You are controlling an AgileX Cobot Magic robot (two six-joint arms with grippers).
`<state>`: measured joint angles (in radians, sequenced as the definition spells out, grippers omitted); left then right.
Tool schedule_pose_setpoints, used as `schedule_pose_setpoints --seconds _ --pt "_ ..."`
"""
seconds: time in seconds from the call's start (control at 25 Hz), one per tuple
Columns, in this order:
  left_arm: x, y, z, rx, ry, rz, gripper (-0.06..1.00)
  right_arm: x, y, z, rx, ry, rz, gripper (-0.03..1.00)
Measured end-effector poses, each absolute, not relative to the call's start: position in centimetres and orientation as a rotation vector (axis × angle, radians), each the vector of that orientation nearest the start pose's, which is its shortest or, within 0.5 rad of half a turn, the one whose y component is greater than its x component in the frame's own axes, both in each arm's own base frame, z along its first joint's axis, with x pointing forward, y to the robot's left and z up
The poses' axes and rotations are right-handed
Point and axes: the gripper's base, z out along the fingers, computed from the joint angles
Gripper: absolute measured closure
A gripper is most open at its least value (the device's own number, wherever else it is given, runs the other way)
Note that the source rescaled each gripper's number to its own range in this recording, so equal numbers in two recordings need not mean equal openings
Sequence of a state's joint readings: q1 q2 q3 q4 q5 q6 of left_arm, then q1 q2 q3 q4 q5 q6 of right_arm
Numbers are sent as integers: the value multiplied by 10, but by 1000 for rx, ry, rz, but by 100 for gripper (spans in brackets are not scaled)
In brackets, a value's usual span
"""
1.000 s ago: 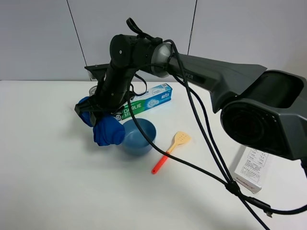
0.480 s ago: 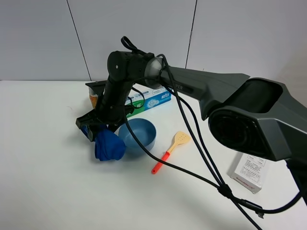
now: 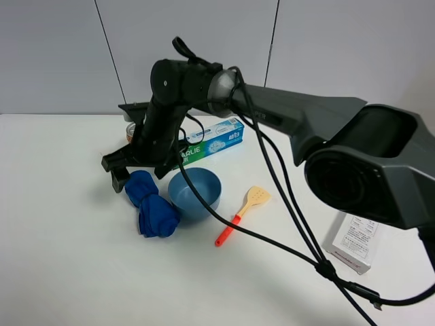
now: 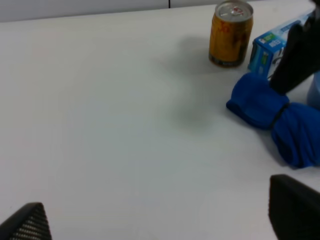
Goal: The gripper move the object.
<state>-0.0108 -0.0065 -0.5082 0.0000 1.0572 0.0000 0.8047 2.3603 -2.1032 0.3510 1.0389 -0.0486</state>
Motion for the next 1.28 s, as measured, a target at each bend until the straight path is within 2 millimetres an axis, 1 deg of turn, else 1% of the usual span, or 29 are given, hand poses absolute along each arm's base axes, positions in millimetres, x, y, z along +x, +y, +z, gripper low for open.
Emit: schedule_pose_setpoints --seconds 0.08,0.16,0.24,0.32,0.4,0.44,0.48,0.56,0.68,0.72,0.84,0.88,0.96,1.0,1.08,1.12,1.16,1.24,1.28 --pt "-7 0 280 11 2026 -7 -6 335 381 227 -1007 2584 616 20" --pt "-7 0 280 11 2026 -7 -6 338 369 262 -961 2505 593 20" --pt "-7 0 280 11 2026 -7 -6 339 349 302 -896 2430 578 20" --pt "-7 0 280 11 2026 -7 -6 342 326 338 -840 2361 546 20" --pt "-7 0 280 11 2026 -7 -6 341 297 375 -770 2295 522 20" --pt "-7 0 280 11 2026 -7 -6 342 281 391 -733 2271 494 20" --pt "-7 0 280 11 2026 -7 -6 339 264 409 -701 2239 465 20" --pt "-7 0 280 11 2026 -7 -6 333 226 440 -632 2204 377 21" --pt "-7 0 280 11 2026 -7 -6 311 164 488 -503 2144 256 21" --pt "-7 0 280 11 2026 -7 -6 304 145 500 -456 2123 227 21" --pt "-7 0 280 11 2026 -7 -6 263 96 544 -331 2002 183 21" --pt "-7 0 280 11 2026 -7 -6 249 84 555 -297 1969 163 21" --pt "-7 0 280 11 2026 -7 -6 216 61 573 -243 1912 110 21" --pt "-7 0 280 11 2026 -7 -6 204 52 576 -219 1900 73 21" --pt "-7 0 280 11 2026 -7 -6 174 34 577 -178 1888 4 21" --pt "-7 0 280 11 2026 -7 -6 160 25 573 -158 1893 -37 21" --pt "-7 0 280 11 2026 -7 -6 151 18 565 -141 1911 -77 21" --pt "-7 0 280 11 2026 -7 -6 122 4 549 -101 1924 -127 21" --pt "-7 0 280 11 2026 -7 -6 113 0 536 -79 1951 -146 21"
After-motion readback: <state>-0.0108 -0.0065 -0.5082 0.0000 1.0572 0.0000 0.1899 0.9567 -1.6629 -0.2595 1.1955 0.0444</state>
